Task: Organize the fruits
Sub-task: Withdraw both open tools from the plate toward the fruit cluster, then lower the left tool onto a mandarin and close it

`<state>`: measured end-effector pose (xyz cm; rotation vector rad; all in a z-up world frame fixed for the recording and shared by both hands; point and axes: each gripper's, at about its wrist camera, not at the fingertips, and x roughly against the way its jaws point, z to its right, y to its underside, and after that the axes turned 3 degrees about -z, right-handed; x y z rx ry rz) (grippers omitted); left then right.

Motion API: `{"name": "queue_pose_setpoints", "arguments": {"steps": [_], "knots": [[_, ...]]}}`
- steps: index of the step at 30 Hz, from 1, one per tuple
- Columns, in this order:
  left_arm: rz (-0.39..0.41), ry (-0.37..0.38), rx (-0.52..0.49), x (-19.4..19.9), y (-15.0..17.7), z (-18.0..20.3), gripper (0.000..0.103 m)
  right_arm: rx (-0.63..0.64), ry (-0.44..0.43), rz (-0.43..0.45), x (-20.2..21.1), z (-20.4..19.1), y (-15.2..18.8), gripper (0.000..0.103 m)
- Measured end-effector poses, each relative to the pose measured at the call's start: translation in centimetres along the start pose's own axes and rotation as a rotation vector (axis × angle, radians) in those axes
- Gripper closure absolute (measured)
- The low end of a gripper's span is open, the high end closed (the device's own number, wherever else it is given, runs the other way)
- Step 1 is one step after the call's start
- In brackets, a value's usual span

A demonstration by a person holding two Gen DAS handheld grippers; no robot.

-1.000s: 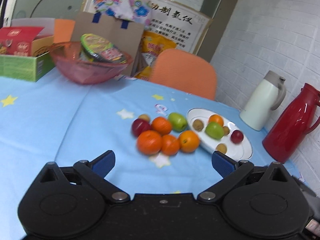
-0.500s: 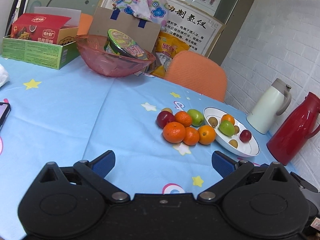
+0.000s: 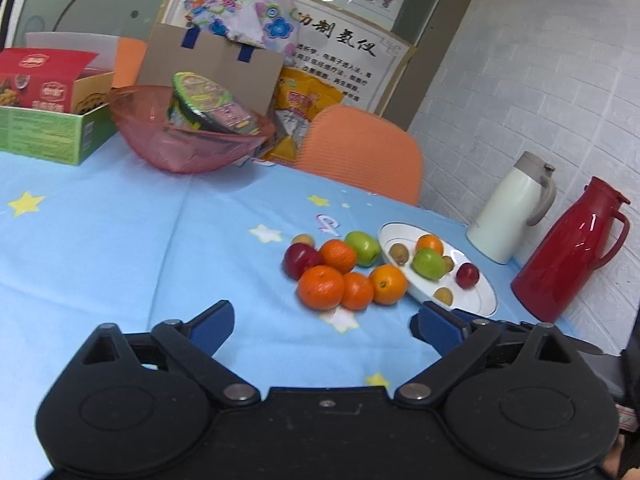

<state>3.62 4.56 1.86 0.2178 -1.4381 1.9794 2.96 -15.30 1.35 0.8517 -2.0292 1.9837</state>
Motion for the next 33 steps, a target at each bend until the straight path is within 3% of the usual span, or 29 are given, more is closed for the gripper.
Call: {"name": "queue_pose_setpoints", "arguments": {"steps": [7,9,10,15,30,33], "knots": [[-0.046,0.011,-0.014,-3.0,-1.4,-0.3,0.0,0.018,-0.008,-0.055,-3.1,-0.1,-0.4,0.029],[-0.065,0.006,-0.017,-4.1,-1.7,-0.5,0.012,0.017,-0.014,-0.063,-3.8,0.0,-0.4,0.033],[-0.076,0.003,-0.017,-4.7,-1.9,-0.6,0.013,0.017,-0.015,-0.067,-4.0,0.1,-0.5,0.037],[-0.106,-0.03,-0.005,-6.6,-2.3,-1.0,0.012,-0.009,-0.01,-0.084,-5.4,0.8,-0.6,0.037],[-0.151,-0.001,0.066,-9.6,-3.1,-1.9,0.012,-0.033,-0.019,-0.125,-7.6,0.9,-0.6,0.037],[-0.162,0.009,0.079,-10.1,-3.0,-2.2,0.015,-0.036,-0.018,-0.126,-7.9,1.0,-0.8,0.044]]}}
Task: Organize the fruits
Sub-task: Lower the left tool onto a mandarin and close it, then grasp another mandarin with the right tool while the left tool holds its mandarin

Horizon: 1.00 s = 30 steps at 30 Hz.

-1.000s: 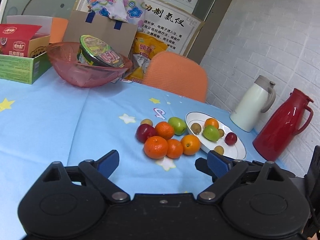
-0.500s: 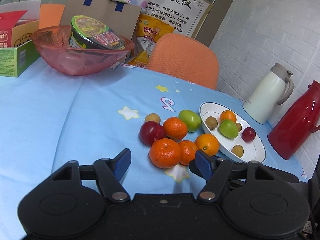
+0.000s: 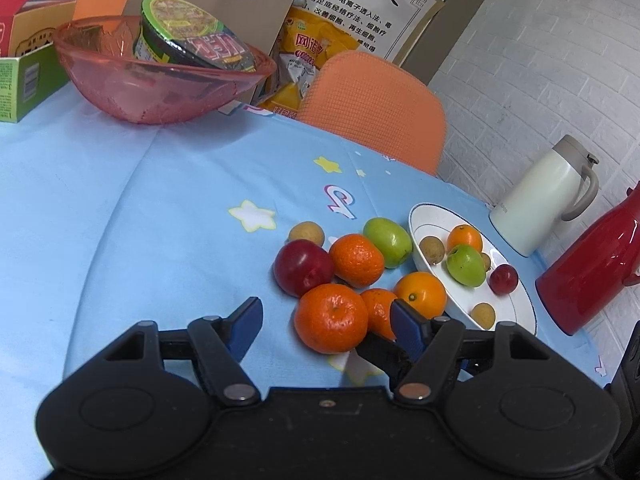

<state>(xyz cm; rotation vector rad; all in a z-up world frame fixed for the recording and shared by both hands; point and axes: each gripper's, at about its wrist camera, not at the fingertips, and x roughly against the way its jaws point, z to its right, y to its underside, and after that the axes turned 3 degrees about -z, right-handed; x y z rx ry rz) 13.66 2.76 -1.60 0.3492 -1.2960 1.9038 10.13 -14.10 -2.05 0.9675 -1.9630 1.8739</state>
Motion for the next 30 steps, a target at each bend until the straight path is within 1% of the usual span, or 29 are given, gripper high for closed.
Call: {"name": "queue_pose_setpoints", "arguments": {"steps": [6,7,12,13,14,15,17,21,24,25,26,28,29,30], "knots": [[-0.03,0.045,0.032,-0.7,0.2,-0.7,0.015,0.024,0.007,-0.001,-0.2,-0.2,-0.2,0.047],[-0.032,0.048,0.039,-0.7,0.2,-0.9,0.013,0.025,0.006,-0.001,-0.2,-0.2,-0.2,0.048],[-0.035,0.045,0.04,-0.2,0.5,-0.6,0.013,0.04,0.013,-0.002,0.3,-0.4,0.0,0.049],[-0.033,0.046,0.038,0.0,0.6,-0.5,0.013,0.044,0.014,0.0,0.5,-0.4,0.1,0.053],[-0.033,0.048,0.034,0.3,0.8,-0.4,0.013,0.049,0.013,0.002,0.8,-0.4,0.1,0.061],[-0.033,0.048,0.028,0.6,1.0,-0.4,0.013,0.052,0.011,0.002,1.0,-0.3,0.2,0.065],[-0.03,0.043,0.012,1.3,1.5,-0.3,0.013,0.055,0.012,-0.004,1.5,-0.2,0.5,0.067],[-0.027,0.025,0.009,2.7,3.0,-0.4,0.013,0.045,0.022,-0.006,2.6,0.3,1.5,0.067],[-0.018,0.007,0.013,3.8,4.1,-0.5,0.013,0.051,0.012,-0.004,3.1,0.2,1.9,0.064],[-0.016,0.002,0.018,4.0,4.4,-0.6,0.013,0.054,0.013,0.001,3.1,0.2,2.0,0.058],[-0.011,-0.003,0.02,4.2,4.6,-0.6,0.013,0.052,0.02,0.008,3.1,0.1,1.9,0.057],[-0.003,-0.005,0.018,4.5,4.7,-0.5,0.009,0.046,0.022,0.014,3.0,0.1,1.8,0.054],[0.0,-0.012,0.014,4.6,4.7,-0.4,0.003,0.045,0.016,0.013,2.9,0.1,1.6,0.053],[0.005,-0.017,0.01,4.8,4.7,-0.3,0.0,0.047,0.016,0.012,2.8,0.0,1.5,0.052]]}}
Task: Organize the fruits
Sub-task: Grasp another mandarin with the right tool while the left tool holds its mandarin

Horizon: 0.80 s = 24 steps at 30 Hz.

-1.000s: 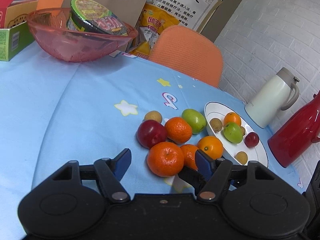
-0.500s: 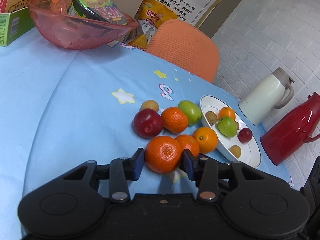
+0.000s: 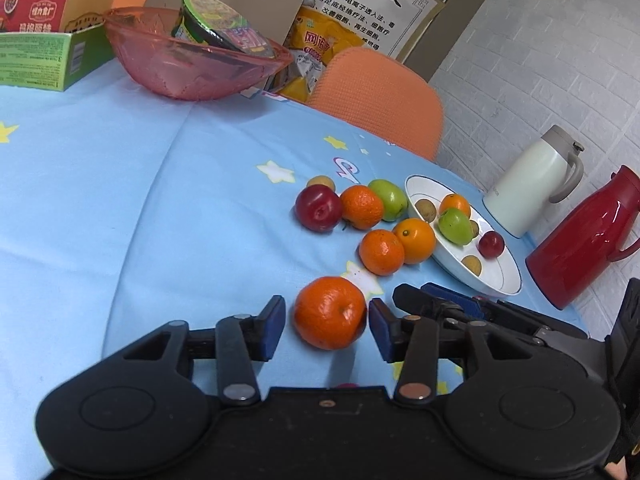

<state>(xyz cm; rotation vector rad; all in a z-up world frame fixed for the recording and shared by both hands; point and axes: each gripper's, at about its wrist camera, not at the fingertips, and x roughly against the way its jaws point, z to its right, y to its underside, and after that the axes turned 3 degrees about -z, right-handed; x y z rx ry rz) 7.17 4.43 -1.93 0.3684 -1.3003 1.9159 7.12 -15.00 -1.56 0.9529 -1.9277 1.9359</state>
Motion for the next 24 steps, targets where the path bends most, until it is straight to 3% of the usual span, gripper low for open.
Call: {"name": "queue_pose_setpoints", "arguments": {"steps": [7,15,17,24], "knots": [[0.004,0.013,0.004,0.9,0.1,-0.5,0.0,-0.006,0.0,0.008,-1.1,-0.2,-1.1,0.036],[0.015,0.021,0.015,1.9,-0.3,-1.4,0.0,-0.024,0.0,0.004,-2.7,-0.9,-2.0,0.034],[0.006,0.023,0.008,1.7,-0.3,-1.5,0.0,-0.018,0.004,0.003,-2.8,-0.9,-2.0,0.04],[-0.006,0.024,-0.047,0.7,-0.1,0.0,0.0,0.016,0.011,0.001,-0.1,-0.4,-0.7,0.041]]}}
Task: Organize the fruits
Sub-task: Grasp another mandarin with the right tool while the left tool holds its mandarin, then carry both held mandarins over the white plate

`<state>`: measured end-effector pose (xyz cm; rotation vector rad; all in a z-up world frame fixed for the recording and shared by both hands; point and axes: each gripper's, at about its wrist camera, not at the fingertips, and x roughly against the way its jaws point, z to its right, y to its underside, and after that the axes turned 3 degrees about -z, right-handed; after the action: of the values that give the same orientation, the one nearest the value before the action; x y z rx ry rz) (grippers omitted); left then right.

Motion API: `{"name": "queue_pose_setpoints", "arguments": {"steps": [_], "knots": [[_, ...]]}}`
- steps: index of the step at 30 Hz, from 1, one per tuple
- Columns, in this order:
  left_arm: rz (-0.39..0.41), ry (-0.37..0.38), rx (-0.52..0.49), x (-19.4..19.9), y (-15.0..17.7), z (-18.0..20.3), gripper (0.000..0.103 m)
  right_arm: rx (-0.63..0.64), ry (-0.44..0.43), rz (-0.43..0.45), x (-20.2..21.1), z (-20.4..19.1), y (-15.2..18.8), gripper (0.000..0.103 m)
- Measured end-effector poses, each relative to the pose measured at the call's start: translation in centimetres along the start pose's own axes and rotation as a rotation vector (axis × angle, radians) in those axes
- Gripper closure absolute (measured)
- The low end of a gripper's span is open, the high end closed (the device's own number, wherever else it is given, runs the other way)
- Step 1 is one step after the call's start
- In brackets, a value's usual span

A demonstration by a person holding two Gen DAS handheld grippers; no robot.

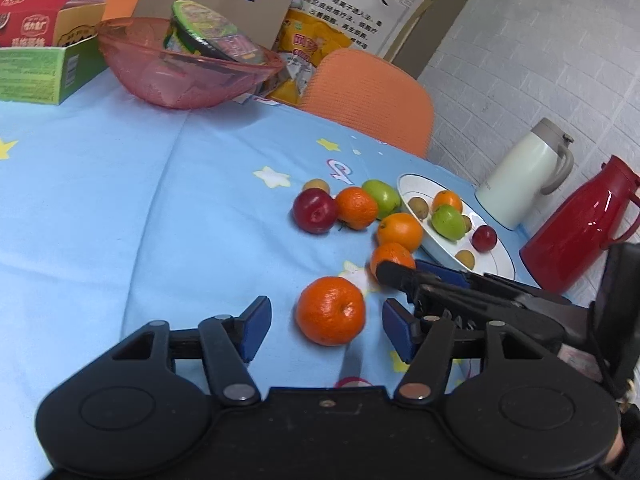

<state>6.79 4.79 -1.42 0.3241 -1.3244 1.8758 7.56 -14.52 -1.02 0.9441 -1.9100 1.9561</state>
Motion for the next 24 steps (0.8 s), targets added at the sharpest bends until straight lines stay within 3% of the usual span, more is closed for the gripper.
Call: {"name": "queue_pose_setpoints", "arguments": {"steps": [6,12,16,24], "knots": [[-0.008,-0.018,-0.031,-1.2,-0.3,0.9,0.0,0.027,-0.024,-0.016,2.8,0.1,2.1,0.041],[-0.018,-0.09,-0.091,-2.3,-0.1,1.9,0.0,0.029,-0.024,-0.005,2.8,0.0,2.4,0.039],[-0.027,-0.094,-0.098,-2.4,0.1,2.0,0.0,0.022,-0.029,-0.009,2.7,0.2,2.6,0.034],[-0.026,-0.107,-0.097,-2.4,-0.1,1.9,0.0,-0.018,-0.046,-0.007,2.5,0.7,3.0,0.037]]}}
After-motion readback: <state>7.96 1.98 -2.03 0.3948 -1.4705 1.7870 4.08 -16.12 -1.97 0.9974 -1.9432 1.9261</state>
